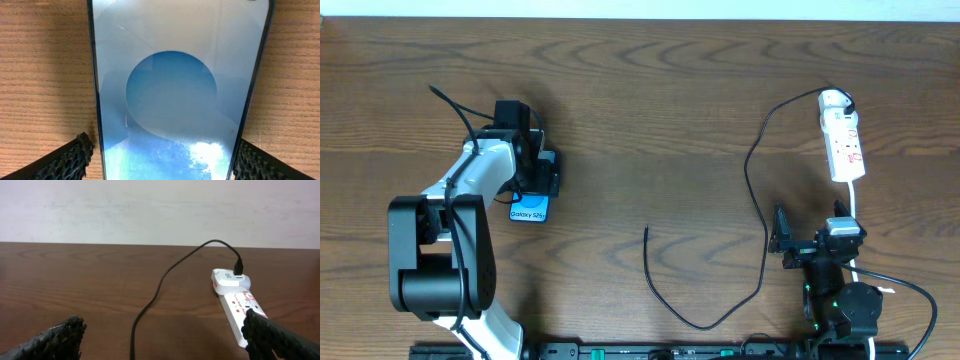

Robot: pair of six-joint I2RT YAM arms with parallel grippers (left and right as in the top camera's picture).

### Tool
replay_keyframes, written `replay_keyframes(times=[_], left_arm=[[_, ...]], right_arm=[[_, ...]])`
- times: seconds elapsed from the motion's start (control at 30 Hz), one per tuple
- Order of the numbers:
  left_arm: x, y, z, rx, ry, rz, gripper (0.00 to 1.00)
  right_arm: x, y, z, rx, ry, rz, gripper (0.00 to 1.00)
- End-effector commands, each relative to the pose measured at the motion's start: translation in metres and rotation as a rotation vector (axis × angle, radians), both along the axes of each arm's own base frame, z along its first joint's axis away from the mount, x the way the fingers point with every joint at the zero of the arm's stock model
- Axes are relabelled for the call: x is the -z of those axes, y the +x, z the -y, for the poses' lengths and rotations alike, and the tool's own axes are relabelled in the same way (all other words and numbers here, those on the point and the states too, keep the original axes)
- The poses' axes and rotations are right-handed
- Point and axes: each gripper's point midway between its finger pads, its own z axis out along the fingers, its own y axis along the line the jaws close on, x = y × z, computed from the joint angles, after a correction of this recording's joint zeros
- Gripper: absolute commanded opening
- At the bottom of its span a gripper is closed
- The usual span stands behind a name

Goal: Plug charger to phone and switch on socket

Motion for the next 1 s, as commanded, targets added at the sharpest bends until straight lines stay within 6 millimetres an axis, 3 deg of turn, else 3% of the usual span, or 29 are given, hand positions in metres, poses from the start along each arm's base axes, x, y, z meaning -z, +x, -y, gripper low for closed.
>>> replay_keyframes(times=[0.0,0.3,0.97], left_arm=[[0.0054,0.0014,-0.0032,0.018,0.018,-0.017,0.9],[0.0051,0.004,-0.0032,0.021,0.018,-0.006,1.0],[0.0055,0.0029,0.0032,0.06,-0.014,-0.011,0.98]], right_arm=[[-0.0002,-0.0005,-0.0027,-0.012,0.011,0.002,0.99],[-0.0002,-0.0005,-0.0027,-0.012,0.011,0.002,0.99],[-0.0002,-0.0005,-0.0027,-0.012,0.011,0.002,0.99]])
